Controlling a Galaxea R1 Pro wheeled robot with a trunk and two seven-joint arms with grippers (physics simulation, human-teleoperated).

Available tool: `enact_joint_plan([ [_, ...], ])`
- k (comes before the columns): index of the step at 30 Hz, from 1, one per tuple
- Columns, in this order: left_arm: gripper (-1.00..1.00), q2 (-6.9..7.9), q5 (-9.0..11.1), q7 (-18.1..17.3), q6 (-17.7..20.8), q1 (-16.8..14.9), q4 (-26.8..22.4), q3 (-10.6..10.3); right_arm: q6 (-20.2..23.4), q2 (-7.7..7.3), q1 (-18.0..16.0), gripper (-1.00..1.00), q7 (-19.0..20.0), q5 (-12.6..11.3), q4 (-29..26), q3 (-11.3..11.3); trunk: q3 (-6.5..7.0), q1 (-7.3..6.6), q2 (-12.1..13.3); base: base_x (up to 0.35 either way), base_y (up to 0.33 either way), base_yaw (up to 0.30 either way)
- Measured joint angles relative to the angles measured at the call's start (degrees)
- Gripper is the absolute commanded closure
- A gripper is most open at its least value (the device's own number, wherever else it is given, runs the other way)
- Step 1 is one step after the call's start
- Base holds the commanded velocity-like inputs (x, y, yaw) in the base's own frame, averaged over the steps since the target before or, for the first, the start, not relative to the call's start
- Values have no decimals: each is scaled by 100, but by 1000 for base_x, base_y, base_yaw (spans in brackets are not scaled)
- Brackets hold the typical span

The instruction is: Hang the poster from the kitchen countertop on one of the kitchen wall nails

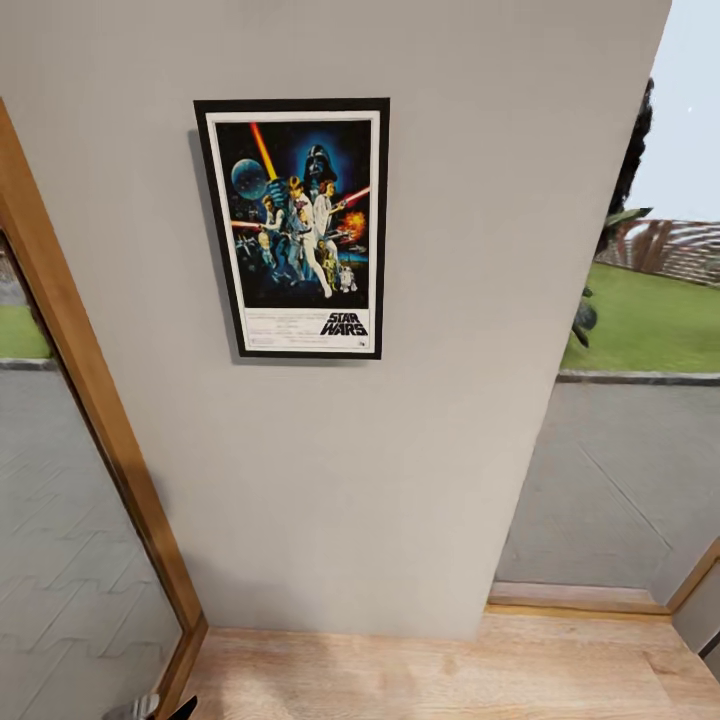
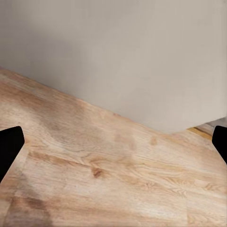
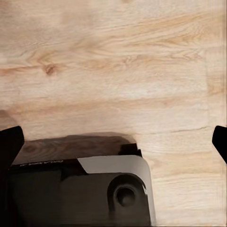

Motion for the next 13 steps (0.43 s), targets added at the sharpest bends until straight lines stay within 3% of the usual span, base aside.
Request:
enact_joint_plan([
  [5, -100, 0, -1, 0, -3, 0, 0, 0, -9, -17, 0, -100, -51, 14, 466, -3, 1, 0, 0, 0, 0, 0],
  [13, -100, -3, -2, 3, -9, 0, 0, -1, -7, -21, 0, -100, -65, 18, 615, 5, 1, 0, 0, 0, 0, 0],
])
